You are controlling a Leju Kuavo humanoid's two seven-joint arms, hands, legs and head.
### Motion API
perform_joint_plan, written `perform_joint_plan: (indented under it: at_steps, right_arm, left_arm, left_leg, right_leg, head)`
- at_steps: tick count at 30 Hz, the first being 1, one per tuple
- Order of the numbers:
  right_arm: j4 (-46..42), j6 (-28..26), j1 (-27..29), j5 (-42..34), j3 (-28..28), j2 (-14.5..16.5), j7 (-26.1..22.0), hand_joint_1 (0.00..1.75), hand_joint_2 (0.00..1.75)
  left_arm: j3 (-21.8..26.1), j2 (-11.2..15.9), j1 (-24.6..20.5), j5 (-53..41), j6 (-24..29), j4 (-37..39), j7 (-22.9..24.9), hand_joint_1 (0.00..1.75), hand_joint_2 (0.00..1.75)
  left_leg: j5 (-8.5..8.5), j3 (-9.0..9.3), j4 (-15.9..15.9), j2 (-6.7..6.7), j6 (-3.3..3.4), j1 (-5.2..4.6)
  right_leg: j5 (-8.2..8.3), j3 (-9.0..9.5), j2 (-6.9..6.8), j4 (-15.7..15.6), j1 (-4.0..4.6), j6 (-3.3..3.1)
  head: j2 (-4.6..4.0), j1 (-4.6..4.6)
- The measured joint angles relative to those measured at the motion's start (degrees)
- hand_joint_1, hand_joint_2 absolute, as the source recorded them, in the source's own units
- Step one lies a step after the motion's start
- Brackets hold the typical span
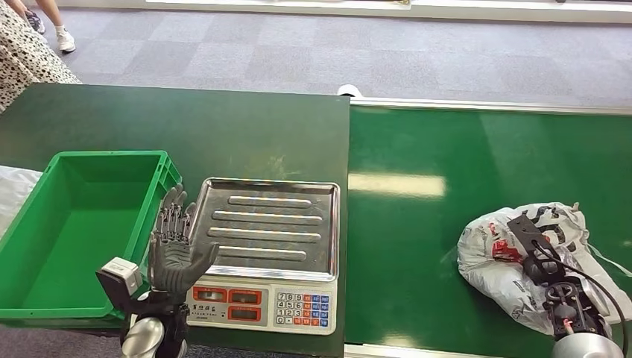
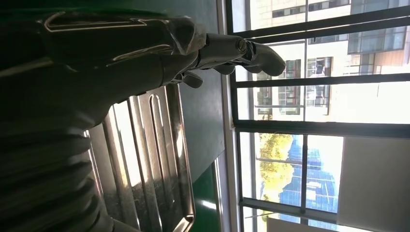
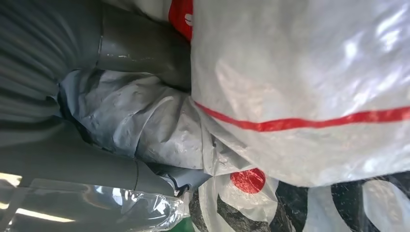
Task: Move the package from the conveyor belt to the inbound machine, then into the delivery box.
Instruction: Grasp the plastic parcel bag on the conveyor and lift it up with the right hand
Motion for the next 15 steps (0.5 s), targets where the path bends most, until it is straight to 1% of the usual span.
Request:
perform_joint_plan:
  at_steps: [4, 8, 11, 15]
  right_arm:
    - [-1.86, -3.61, -0.24, -2.11, 0.51, 1.42, -3.93, 1.75, 1.75]
    - [-7.82, -8.03, 1.11, -5.26, 1.88, 3.15, -7.57, 1.75, 1.75]
    - [-12.54, -8.91, 2.55, -6.30, 2.74, 4.30, -8.37, 1.75, 1.75]
    - [-15.93, -8.93, 3.72, -6.58, 3.31, 5.28, -8.53, 1.75, 1.75]
  left_arm:
    - [0.40, -0.05, 1.24, -0.13, 0.11, -1.70, -0.10, 0.00, 1.75]
    - [0.86, -0.19, 2.93, -0.68, 0.09, -3.25, -0.83, 0.00, 1.75]
    - [1.20, -0.33, 3.74, -0.87, 0.09, -4.06, -1.16, 0.00, 1.75]
    - [1.46, -0.44, 4.15, -0.97, 0.09, -4.56, -1.18, 0.00, 1.75]
  left_leg:
    - [0.01, 0.01, 0.00, 0.01, 0.00, 0.00]
    - [0.01, -0.03, 0.00, -0.02, -0.01, 0.00]
    - [0.00, -0.09, 0.00, -0.02, -0.01, 0.00]
    - [0.00, -0.12, 0.00, -0.03, -0.01, 0.00]
  right_leg:
    - [0.00, -0.03, 0.00, 0.00, 0.00, 0.00]
    - [-0.01, -0.08, -0.01, 0.01, 0.00, 0.00]
    - [-0.01, -0.14, 0.00, 0.01, 0.00, 0.00]
    - [-0.01, -0.17, -0.01, 0.01, 0.00, 0.00]
  head:
    - [0.00, -0.01]
    - [0.00, -0.01]
    - [0.00, -0.01]
    - [0.00, -0.01]
